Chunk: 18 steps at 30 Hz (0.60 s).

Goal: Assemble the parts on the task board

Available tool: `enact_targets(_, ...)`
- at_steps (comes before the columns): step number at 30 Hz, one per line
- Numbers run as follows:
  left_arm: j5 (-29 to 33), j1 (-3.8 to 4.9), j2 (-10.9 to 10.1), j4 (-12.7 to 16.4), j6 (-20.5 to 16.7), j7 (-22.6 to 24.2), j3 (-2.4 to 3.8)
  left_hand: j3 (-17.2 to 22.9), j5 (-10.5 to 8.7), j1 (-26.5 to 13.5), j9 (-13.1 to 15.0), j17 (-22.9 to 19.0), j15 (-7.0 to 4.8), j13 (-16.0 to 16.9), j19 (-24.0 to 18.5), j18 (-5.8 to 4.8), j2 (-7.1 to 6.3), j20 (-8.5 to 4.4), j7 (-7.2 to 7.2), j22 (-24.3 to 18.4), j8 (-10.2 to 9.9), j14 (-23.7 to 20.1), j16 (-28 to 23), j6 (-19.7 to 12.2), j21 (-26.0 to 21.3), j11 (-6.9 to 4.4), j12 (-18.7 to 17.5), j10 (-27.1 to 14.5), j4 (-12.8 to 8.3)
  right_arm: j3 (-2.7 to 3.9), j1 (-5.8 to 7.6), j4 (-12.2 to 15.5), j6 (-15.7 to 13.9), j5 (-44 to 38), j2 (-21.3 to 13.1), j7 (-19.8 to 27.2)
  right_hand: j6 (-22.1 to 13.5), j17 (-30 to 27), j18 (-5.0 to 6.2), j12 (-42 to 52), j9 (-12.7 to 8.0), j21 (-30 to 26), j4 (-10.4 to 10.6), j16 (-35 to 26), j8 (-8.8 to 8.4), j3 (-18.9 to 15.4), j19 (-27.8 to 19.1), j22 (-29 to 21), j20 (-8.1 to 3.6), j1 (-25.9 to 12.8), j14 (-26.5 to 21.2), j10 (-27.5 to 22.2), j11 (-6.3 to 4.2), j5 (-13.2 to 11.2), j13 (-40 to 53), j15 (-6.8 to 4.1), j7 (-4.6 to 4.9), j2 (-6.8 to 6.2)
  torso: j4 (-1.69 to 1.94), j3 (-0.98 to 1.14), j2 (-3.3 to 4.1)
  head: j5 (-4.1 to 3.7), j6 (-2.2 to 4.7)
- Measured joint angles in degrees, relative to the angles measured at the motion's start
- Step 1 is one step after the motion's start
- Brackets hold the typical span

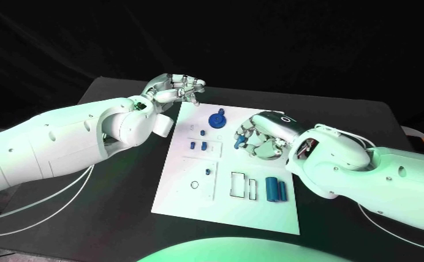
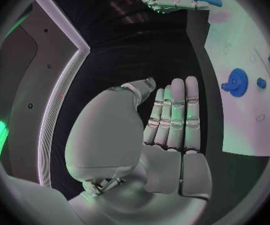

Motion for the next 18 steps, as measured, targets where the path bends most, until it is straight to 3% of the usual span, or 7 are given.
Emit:
enact_targets(3, 0.00, 0.00, 0.24, -0.22, 0.03, -0.01, 0.00, 0.00, 0.00, 0.00, 0.00, 0.00, 0.00, 0.00, 0.00, 0.00, 0.00, 0.00, 0.00, 0.00, 0.00, 0.00, 0.00, 0.00, 0.00, 0.00, 0.00, 0.00, 0.00, -0.04, -0.49, 0.00, -0.12, 0.15, 2.09, 0.13, 0.00, 0.00, 0.00, 0.00, 0.00, 0.00, 0.00, 0.00, 0.00, 0.00, 0.00, 0.00, 0.00, 0.00, 0.00, 0.00, 0.00, 0.00, 0.00, 0.00, -0.01, 0.00, 0.03, 0.01, -0.02, 0.21, 0.07)
enact_targets(10, 0.00, 0.00, 0.87, -0.76, 0.14, -0.03, -0.03, 0.00, 0.00, 0.23, 0.00, 0.00, 0.00, 0.00, 0.00, 0.00, 0.23, 0.00, 0.00, 0.00, 0.00, 0.00, 0.00, 0.00, 0.00, 0.22, 0.00, -0.22, 0.00, -0.28, -3.09, -1.24, -0.26, 0.12, 7.48, 0.73, -0.02, -0.01, 0.00, -0.20, 0.00, 0.00, 0.00, 0.00, 0.00, 0.00, 0.00, -0.01, 0.00, -0.07, 0.00, 0.00, 0.00, -0.01, 0.00, 0.00, -0.02, -0.08, 0.07, 0.00, 0.04, 0.96, 0.24)
enact_targets(18, 0.00, 0.00, 1.26, -0.93, 0.27, -0.06, -0.05, 0.00, 0.00, 0.23, 0.00, 0.00, 0.00, 0.01, 0.00, 0.00, 0.23, 0.00, 0.00, 0.00, 0.00, 0.00, 0.00, 0.00, 0.00, 0.22, 0.00, -0.21, 0.00, -0.66, -6.02, -2.98, -0.23, -0.05, 11.92, 1.66, -0.10, -0.07, 0.01, -0.20, 0.01, -0.22, 0.00, 0.00, 0.01, -0.01, -0.01, -0.01, 0.00, -0.07, -0.21, 0.00, 0.01, -0.02, 0.00, -0.21, -0.11, -0.09, 0.09, 0.00, 0.15, 1.88, -0.13)
